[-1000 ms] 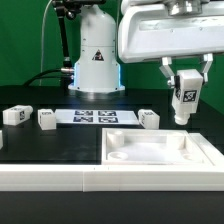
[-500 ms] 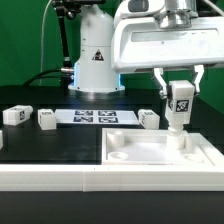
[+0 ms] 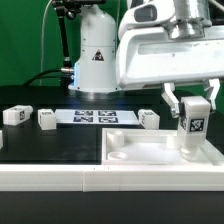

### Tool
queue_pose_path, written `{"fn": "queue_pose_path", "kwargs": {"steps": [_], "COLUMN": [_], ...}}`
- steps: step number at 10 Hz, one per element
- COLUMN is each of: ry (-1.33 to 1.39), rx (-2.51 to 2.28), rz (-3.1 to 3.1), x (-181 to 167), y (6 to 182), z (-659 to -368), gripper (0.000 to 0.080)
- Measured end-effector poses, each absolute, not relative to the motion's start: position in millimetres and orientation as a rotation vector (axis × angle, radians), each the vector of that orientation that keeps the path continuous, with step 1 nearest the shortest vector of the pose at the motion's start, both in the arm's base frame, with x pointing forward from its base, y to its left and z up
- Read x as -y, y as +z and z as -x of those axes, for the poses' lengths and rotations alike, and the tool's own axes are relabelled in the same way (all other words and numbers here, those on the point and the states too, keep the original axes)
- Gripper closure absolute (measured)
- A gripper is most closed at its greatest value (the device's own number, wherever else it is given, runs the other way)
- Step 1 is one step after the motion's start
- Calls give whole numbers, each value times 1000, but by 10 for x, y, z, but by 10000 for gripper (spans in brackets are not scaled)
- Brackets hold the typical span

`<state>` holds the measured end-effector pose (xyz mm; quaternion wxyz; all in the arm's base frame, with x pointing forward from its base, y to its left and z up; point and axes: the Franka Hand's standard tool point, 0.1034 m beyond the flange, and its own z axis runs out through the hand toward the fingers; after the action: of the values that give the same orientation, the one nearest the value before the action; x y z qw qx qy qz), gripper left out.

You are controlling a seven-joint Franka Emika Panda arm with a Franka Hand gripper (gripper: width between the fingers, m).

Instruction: Assemble one leg

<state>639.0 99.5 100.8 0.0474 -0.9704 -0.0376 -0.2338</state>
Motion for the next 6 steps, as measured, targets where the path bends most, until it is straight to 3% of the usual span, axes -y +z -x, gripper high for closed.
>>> {"fn": "queue_pose_path", "kwargs": {"steps": [6], "ry": [-693], "rx": [145], "rz": [2963], "x": [-1105], "y": [893], "z": [-6222], "gripper": [508]}}
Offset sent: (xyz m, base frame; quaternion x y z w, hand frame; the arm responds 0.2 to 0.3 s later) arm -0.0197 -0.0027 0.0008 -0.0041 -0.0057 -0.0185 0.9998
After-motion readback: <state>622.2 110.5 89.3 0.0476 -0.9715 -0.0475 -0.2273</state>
